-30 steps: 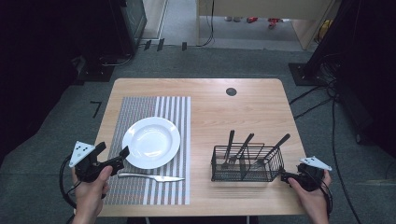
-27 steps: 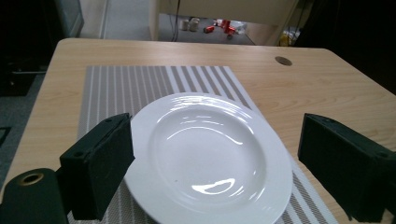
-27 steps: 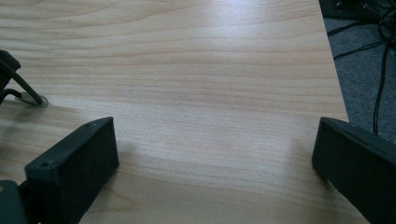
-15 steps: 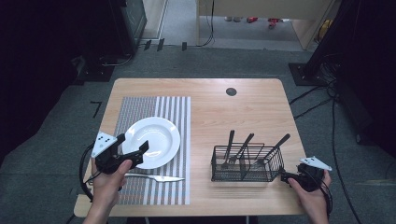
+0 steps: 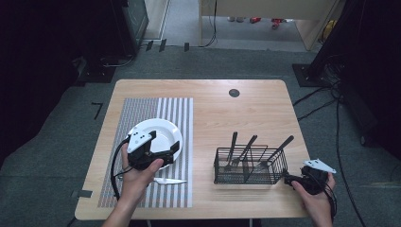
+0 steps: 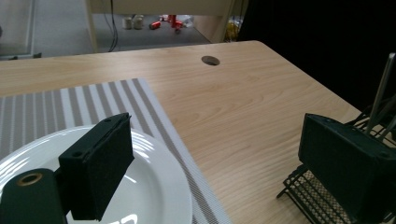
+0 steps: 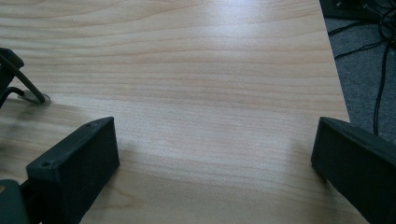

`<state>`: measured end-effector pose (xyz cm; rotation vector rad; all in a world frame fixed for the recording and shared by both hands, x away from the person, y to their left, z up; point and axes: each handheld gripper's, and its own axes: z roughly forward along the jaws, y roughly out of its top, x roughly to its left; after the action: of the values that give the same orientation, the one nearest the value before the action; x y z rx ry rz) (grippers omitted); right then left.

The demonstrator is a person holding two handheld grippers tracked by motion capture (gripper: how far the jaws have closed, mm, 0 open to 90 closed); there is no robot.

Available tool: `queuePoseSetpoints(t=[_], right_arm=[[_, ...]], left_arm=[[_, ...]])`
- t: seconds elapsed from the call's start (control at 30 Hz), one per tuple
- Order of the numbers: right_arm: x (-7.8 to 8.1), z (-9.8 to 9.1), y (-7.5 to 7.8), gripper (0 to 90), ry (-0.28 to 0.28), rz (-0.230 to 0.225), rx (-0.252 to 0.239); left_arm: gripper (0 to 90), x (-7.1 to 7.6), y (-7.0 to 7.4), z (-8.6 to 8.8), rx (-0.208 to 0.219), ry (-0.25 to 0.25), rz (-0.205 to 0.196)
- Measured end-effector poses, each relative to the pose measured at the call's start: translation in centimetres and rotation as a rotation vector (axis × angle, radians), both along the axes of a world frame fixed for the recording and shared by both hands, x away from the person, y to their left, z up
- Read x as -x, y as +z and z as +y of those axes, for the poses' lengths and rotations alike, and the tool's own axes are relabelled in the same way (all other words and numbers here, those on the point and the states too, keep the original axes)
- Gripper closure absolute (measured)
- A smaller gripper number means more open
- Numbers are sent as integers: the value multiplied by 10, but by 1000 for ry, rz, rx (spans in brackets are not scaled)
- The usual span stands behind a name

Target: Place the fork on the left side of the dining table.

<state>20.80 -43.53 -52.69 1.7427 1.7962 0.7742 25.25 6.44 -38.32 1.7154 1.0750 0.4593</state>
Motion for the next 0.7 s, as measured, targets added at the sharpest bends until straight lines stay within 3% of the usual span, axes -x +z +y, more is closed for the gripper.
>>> queuePoseSetpoints(t=[0.3, 0.37, 0.5, 0.7], right_arm=[[0, 0, 0, 6, 1, 0, 0], [0, 0, 0, 6, 1, 0, 0], [0, 0, 0, 7, 1, 0, 0], [0, 0, 0, 7, 1, 0, 0]], left_arm=[[108, -4, -1, -29, 13, -65, 10], [142, -5, -2, -35, 18, -79, 14], [144, -7, -3, -51, 7, -130, 20], [150, -10, -3, -66, 5, -166, 34]])
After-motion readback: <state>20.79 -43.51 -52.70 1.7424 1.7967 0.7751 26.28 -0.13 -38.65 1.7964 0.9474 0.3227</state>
